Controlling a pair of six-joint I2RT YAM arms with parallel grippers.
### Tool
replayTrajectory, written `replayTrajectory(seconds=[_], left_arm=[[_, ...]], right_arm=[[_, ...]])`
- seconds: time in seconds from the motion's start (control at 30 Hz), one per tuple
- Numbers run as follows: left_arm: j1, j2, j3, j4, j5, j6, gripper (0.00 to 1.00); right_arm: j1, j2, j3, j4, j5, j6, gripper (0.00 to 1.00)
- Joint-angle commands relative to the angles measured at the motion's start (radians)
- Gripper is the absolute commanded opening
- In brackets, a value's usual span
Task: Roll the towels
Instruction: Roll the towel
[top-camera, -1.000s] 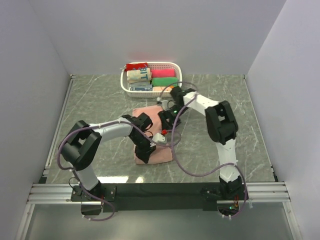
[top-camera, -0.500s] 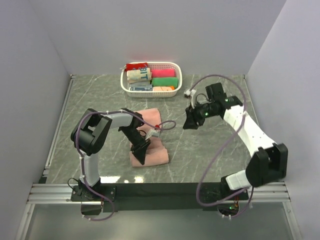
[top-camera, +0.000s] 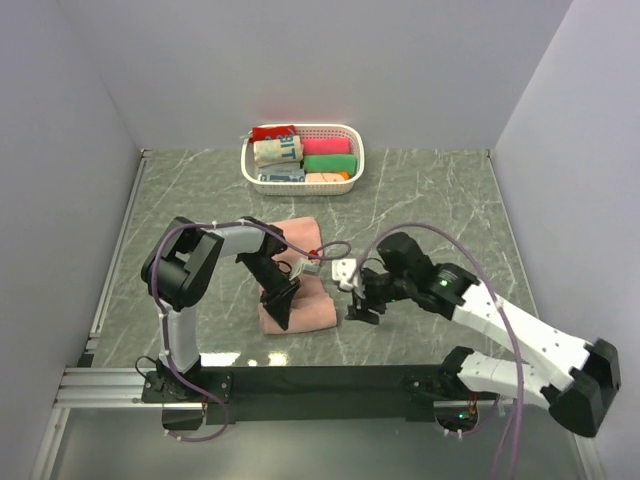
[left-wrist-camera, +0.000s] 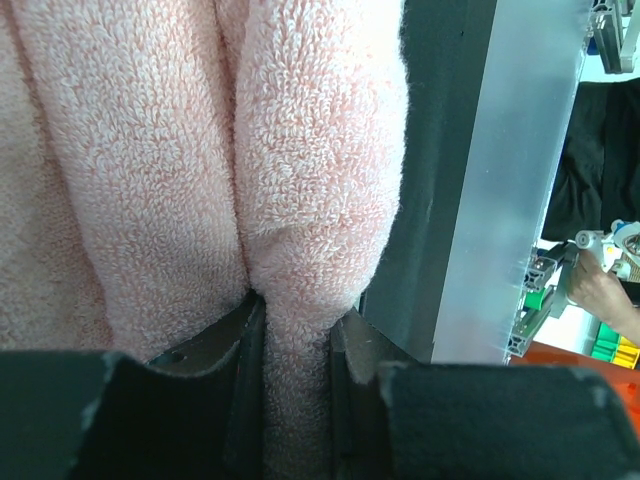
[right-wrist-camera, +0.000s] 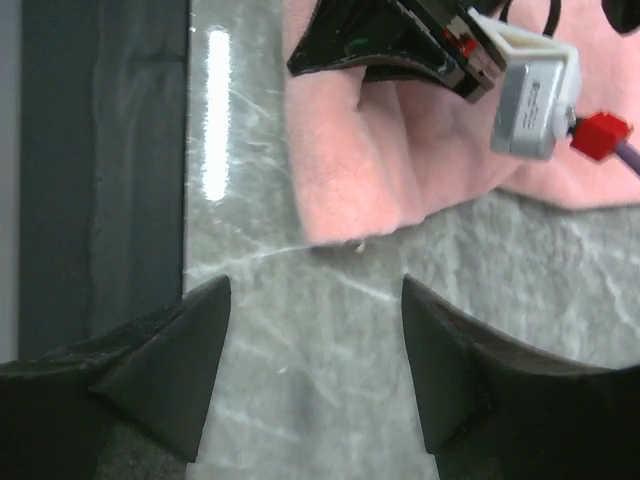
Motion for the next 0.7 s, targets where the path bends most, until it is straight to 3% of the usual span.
replayTrajectory(seconds=[0.0,0.07,0.1,0.17,0.27,0.43,0.57,0.67], left_arm=[[0.004,0.044,-0.020,0.087,-0.177,0.023,0.10],[0.005,0.027,-0.039,0.096,-0.192,0.023,0.10],[0.005,0.016,-0.048,0.106,-0.199,0.024,0.10],[0.007,-0.005,-0.075,0.113,-0.211,0.032,0.10],[0.007,-0.015,-0.092,0.122,-0.215,0.033,0.10],[0.005,-0.009,-0.074,0.126,-0.212,0.038,0.10],[0.005,-0.018,-0.074,0.131,-0.223,0.050,0.10],[0.002,-0.025,-0.092,0.140,-0.245,0.058,0.10]], right_arm=[[0.013,0.100,0.006,0.235,0.122,0.051,0.64],[-0.117,0.134,0.044,0.268,0.074,0.188,0.51],[-0.178,0.153,0.078,0.301,-0.024,0.248,0.44],[-0.319,0.167,0.106,0.328,-0.060,0.401,0.41],[-0.428,0.190,0.159,0.346,-0.076,0.540,0.38],[-0.473,0.277,0.201,0.412,-0.092,0.649,0.41],[-0.464,0.612,0.418,0.308,-0.261,0.735,0.38],[-0.429,0.804,0.573,0.259,-0.304,0.755,0.34]])
